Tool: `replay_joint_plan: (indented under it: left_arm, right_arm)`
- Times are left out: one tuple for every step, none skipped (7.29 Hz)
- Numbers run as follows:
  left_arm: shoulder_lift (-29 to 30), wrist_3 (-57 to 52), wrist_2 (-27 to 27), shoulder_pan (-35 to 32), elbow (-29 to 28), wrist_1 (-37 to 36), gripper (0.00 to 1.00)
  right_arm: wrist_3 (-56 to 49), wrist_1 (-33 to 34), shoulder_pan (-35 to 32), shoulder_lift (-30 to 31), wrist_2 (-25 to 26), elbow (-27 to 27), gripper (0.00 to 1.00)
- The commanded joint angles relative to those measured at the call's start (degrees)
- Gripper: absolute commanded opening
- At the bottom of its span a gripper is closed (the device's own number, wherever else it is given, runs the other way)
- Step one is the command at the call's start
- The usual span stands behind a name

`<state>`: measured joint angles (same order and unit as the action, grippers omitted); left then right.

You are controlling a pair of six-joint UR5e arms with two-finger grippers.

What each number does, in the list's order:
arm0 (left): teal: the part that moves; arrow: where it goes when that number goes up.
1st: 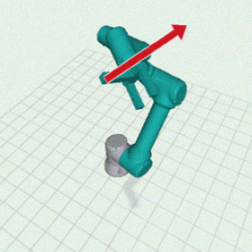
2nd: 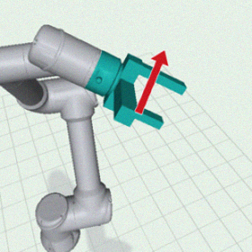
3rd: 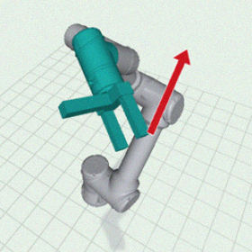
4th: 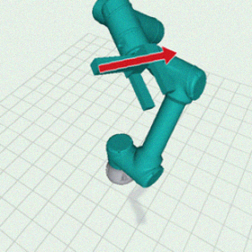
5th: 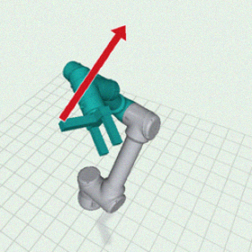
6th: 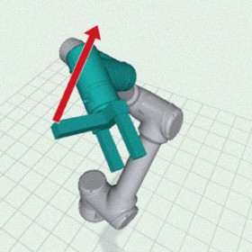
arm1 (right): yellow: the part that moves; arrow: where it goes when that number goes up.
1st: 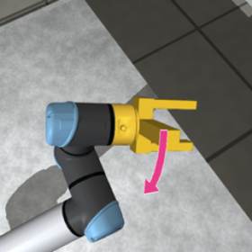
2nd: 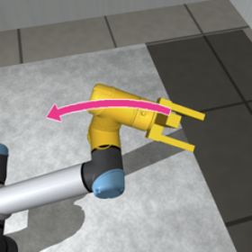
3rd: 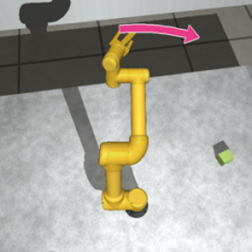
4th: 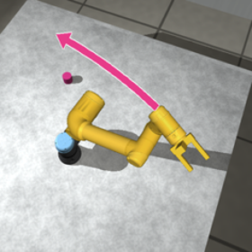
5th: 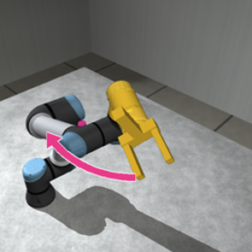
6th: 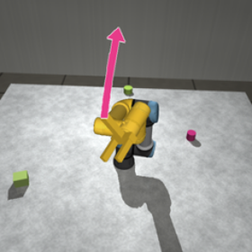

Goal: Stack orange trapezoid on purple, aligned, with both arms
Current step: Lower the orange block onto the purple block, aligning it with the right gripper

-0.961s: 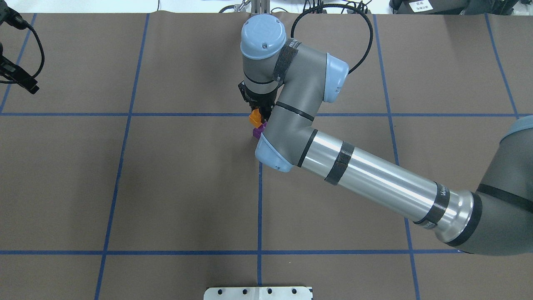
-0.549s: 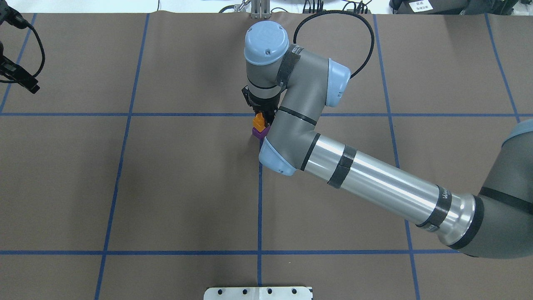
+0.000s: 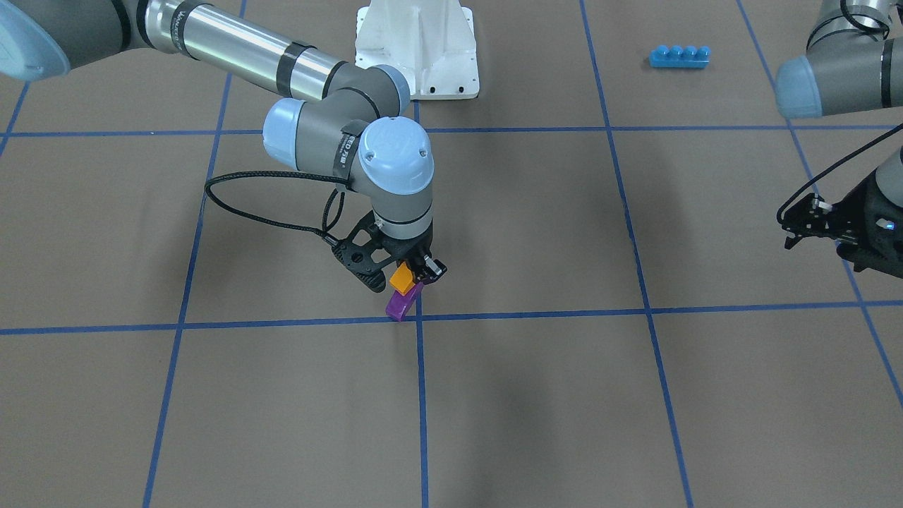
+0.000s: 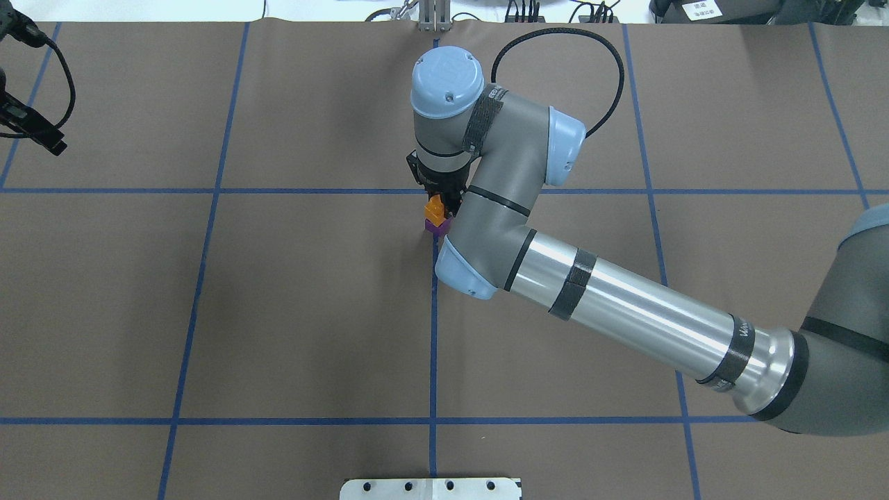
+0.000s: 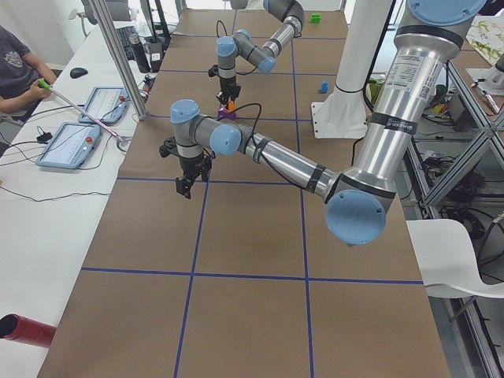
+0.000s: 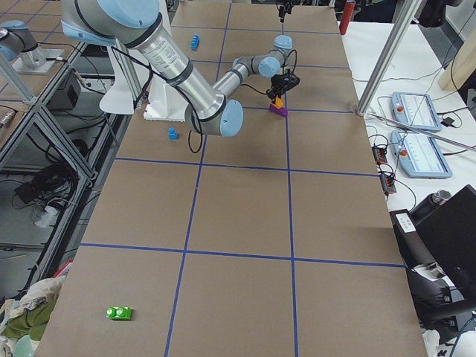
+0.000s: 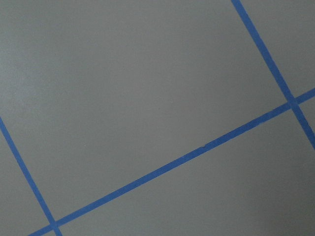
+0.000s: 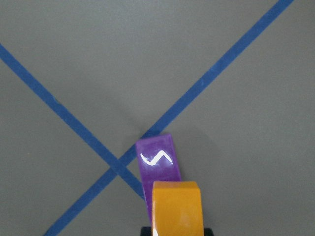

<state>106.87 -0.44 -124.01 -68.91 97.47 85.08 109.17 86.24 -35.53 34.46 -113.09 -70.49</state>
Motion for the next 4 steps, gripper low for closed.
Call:
replay_joint_plan:
  left_arm:
    - [0.0,0.0,0.0,0.0,0.0,0.0,1.0]
    - [0.0,0.09,0.0,0.0,0.0,0.0,1.0]
    - [0.0,0.0,0.0,0.0,0.0,0.0,1.0]
    - [0.0,0.0,0.0,0.0,0.0,0.0,1.0]
  right_arm:
    - [-0.27,-0.19,0.55,0.17,0.33,0.0,0.0]
    - [-0.54,-0.28,0.9,0.17,0.85,0.0,0.0]
    - [-0.54,-0.28,0.82,-0.09,1.03,0.0,0.0]
    - [-1.15,-0.28,0.38,-0.27,1.03,-0.09,0.79]
